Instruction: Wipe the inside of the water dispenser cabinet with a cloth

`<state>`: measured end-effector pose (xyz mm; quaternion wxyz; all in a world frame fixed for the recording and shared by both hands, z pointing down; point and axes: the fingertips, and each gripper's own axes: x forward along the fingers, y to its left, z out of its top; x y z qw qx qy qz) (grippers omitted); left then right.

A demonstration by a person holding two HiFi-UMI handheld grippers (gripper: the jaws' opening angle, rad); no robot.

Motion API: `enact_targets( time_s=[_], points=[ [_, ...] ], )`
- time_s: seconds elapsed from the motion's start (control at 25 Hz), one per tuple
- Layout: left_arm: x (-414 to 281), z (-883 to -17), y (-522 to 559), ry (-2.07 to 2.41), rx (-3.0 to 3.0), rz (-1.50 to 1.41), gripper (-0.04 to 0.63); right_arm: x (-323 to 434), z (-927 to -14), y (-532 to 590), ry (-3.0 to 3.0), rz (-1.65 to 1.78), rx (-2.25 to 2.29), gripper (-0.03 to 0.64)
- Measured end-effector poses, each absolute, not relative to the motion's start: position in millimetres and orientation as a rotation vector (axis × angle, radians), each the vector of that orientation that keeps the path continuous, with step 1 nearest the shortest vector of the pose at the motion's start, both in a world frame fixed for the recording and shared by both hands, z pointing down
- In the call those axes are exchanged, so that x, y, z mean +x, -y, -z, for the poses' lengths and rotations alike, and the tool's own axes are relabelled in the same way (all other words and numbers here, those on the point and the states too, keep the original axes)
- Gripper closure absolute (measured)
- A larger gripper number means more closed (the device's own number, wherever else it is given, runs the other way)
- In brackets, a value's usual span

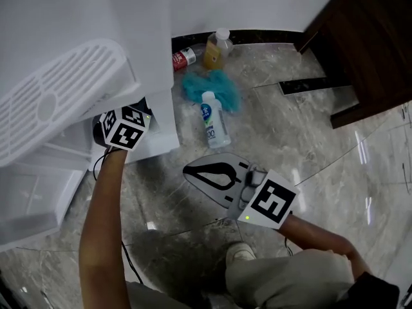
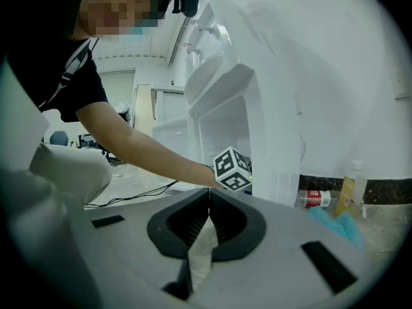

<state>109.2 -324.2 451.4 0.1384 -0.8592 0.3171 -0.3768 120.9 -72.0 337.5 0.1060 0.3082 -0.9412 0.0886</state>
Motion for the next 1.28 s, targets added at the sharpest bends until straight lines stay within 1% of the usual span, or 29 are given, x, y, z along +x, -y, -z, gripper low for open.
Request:
enact_targets(
  time_s=[0.28, 0.6, 0.76, 0.96, 1.28],
  points=[
    [104, -460, 279, -0.899, -2.48, 1.006, 0.485, 118, -342, 68, 2.768, -0.273, 0.88, 0.618],
    [109, -461, 320, -0.922, -2.5, 1.15, 0.485, 104, -345, 67, 2.765, -0.256, 0.823, 0.618],
    [104, -460, 314, -1.008, -2.65, 1.053, 0.485, 102, -346, 64, 2.777, -0.274, 0.822, 0.618],
    [93, -454, 281, -0.915, -2.737, 1.0, 0.483, 104, -348, 66, 2.824, -0.401, 0.851, 0.618],
    [43, -401, 201, -0.78, -2.714, 0.858, 0.483, 89, -343, 98, 2.869, -0.448, 0.909, 0.618]
  ],
)
